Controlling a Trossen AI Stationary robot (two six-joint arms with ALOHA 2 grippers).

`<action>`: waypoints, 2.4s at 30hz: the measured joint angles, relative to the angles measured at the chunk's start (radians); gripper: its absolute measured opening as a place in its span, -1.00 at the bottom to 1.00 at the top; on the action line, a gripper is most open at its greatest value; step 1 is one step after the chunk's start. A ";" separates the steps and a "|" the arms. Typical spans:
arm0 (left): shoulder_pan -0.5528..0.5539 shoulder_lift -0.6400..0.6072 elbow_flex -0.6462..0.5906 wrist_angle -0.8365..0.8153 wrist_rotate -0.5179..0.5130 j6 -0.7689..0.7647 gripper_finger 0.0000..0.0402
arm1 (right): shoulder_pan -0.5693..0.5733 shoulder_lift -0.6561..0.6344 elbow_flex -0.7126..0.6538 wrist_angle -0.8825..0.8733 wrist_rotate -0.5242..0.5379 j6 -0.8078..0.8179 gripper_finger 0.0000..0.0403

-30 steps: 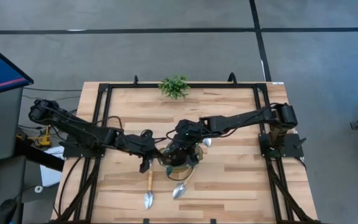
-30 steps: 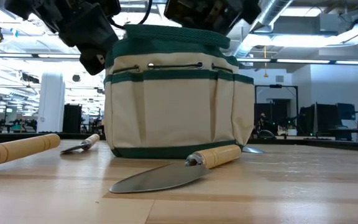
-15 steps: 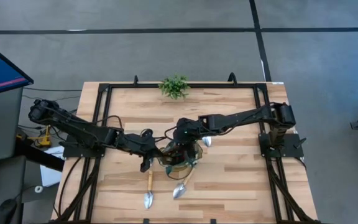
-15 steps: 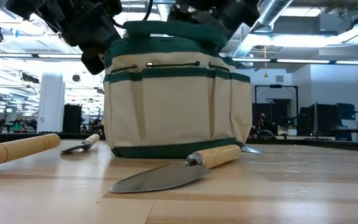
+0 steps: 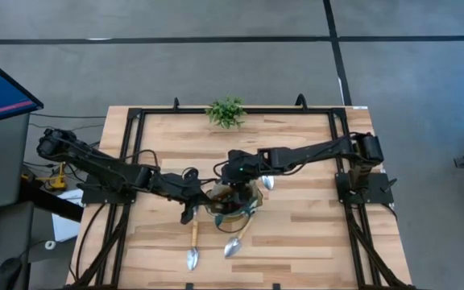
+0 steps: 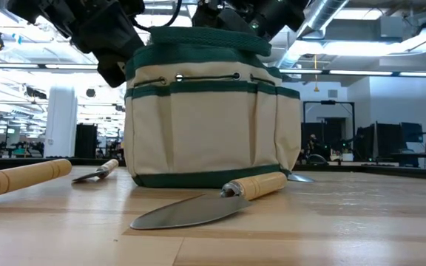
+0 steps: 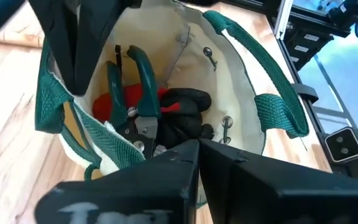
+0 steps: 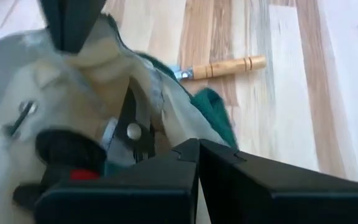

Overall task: Pick & Place Garden tools in Gardening bag
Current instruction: Put the top right trowel into the gardening bag

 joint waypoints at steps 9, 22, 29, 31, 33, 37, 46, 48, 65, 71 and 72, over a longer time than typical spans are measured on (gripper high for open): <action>0.000 -0.167 0.000 0.005 -0.056 0.209 -0.99 | 0.001 -0.186 0.002 -0.103 0.011 -0.065 -1.00; -0.001 -0.380 -0.230 0.102 -0.140 0.294 -0.99 | 0.041 -0.437 -0.318 0.040 0.111 0.037 -1.00; 0.000 -0.443 -0.277 0.194 -0.139 0.302 -0.99 | 0.064 -0.569 -0.525 0.130 0.184 0.163 -1.00; 0.000 -0.467 -0.278 0.195 -0.139 0.315 -0.99 | 0.079 -0.607 -0.567 0.133 0.221 0.191 -1.00; 0.000 -0.485 -0.277 0.201 -0.139 0.332 -0.99 | 0.093 -0.651 -0.613 0.131 0.256 0.220 -1.00; 0.000 -0.506 -0.277 0.204 -0.139 0.347 -0.99 | 0.120 -0.712 -0.709 0.140 0.343 0.319 -1.00; 0.000 -0.512 -0.276 0.209 -0.139 0.347 -0.99 | 0.145 -0.732 -0.856 0.147 0.457 0.563 -1.00; 0.000 -0.512 -0.276 0.211 -0.139 0.347 -0.99 | 0.143 -0.732 -0.867 0.150 0.484 0.606 -1.00; 0.000 -0.512 -0.276 0.212 -0.145 0.347 -0.99 | 0.116 -0.732 -0.871 0.146 0.495 0.574 -1.00; 0.000 -0.512 -0.276 0.217 -0.148 0.347 -0.99 | 0.097 -0.732 -0.871 0.147 0.497 0.551 -1.00; 0.000 -0.512 -0.276 0.217 -0.148 0.351 -0.99 | 0.091 -0.732 -0.871 0.147 0.498 0.572 -1.00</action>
